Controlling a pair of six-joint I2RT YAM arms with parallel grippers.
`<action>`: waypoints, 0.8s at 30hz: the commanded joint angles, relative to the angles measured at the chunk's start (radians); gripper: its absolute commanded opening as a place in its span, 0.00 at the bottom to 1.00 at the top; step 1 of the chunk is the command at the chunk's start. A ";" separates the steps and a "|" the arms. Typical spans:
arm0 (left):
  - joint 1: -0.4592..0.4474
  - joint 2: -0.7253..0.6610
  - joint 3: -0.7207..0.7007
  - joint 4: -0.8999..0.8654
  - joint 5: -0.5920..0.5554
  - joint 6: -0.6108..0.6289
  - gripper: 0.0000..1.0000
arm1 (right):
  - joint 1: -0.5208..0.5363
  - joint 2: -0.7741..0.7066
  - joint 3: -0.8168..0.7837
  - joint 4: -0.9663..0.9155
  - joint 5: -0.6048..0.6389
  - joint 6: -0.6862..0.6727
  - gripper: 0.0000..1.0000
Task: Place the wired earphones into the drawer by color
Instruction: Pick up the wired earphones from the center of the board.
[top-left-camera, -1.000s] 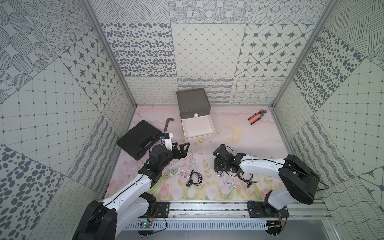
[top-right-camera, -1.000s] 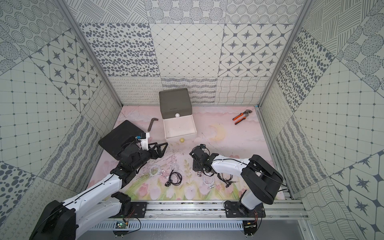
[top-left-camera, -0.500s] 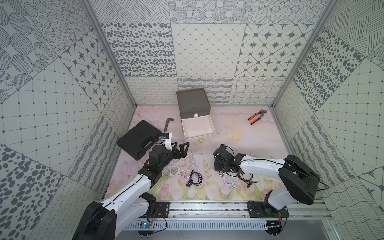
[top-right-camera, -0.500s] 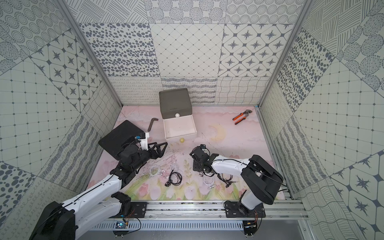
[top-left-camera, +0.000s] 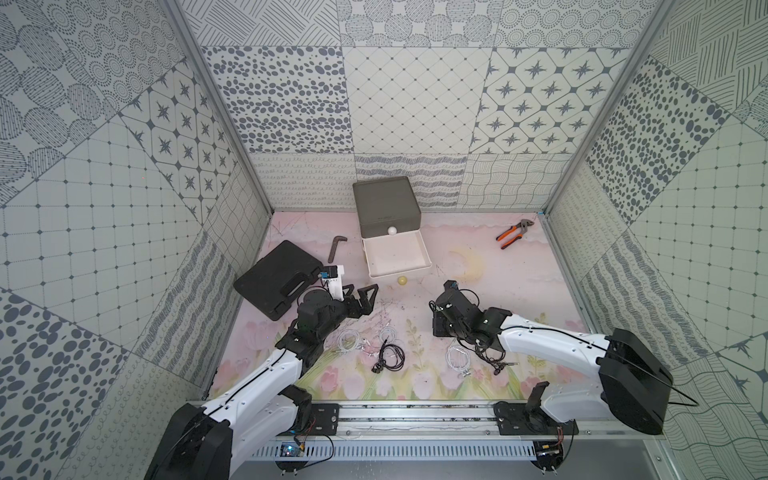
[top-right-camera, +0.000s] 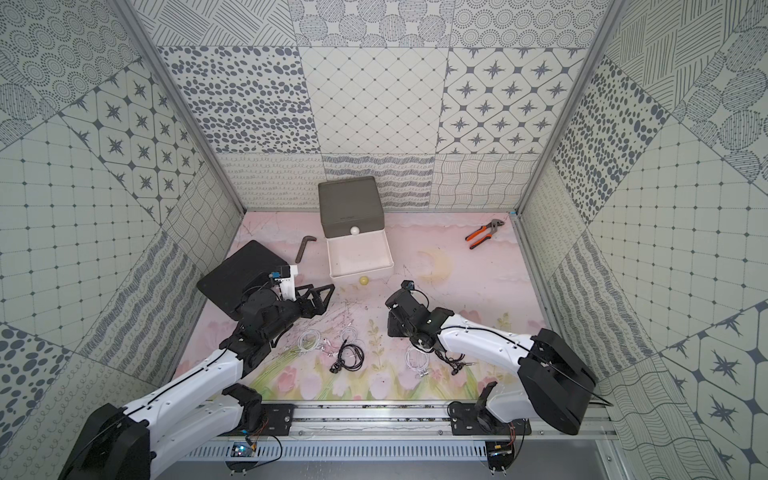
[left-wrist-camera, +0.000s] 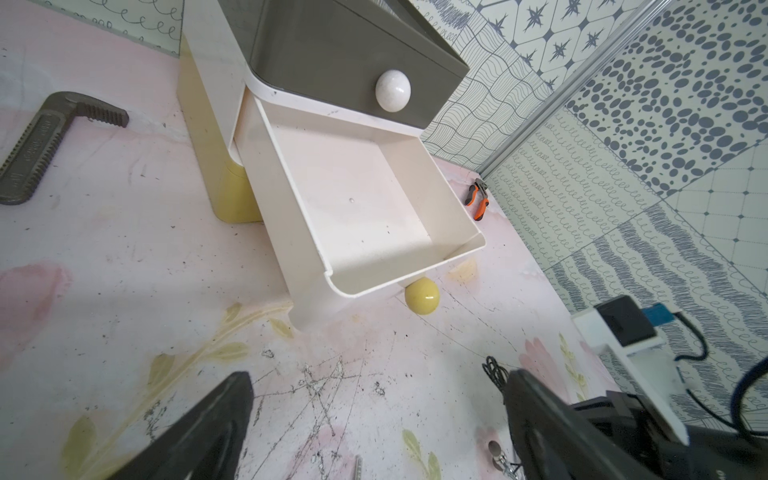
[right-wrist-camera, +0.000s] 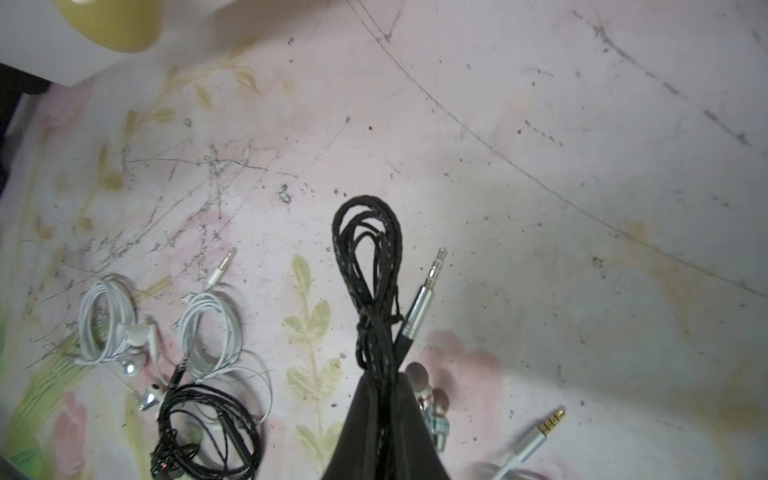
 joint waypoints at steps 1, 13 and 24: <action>-0.001 -0.013 -0.002 0.015 -0.042 0.015 0.99 | 0.004 -0.088 0.024 0.018 0.032 -0.086 0.04; -0.001 -0.070 -0.018 -0.019 -0.105 0.015 0.99 | 0.003 -0.188 0.164 0.064 0.043 -0.281 0.04; -0.001 -0.100 -0.027 -0.043 -0.155 0.011 0.99 | -0.006 -0.039 0.334 0.184 -0.001 -0.421 0.06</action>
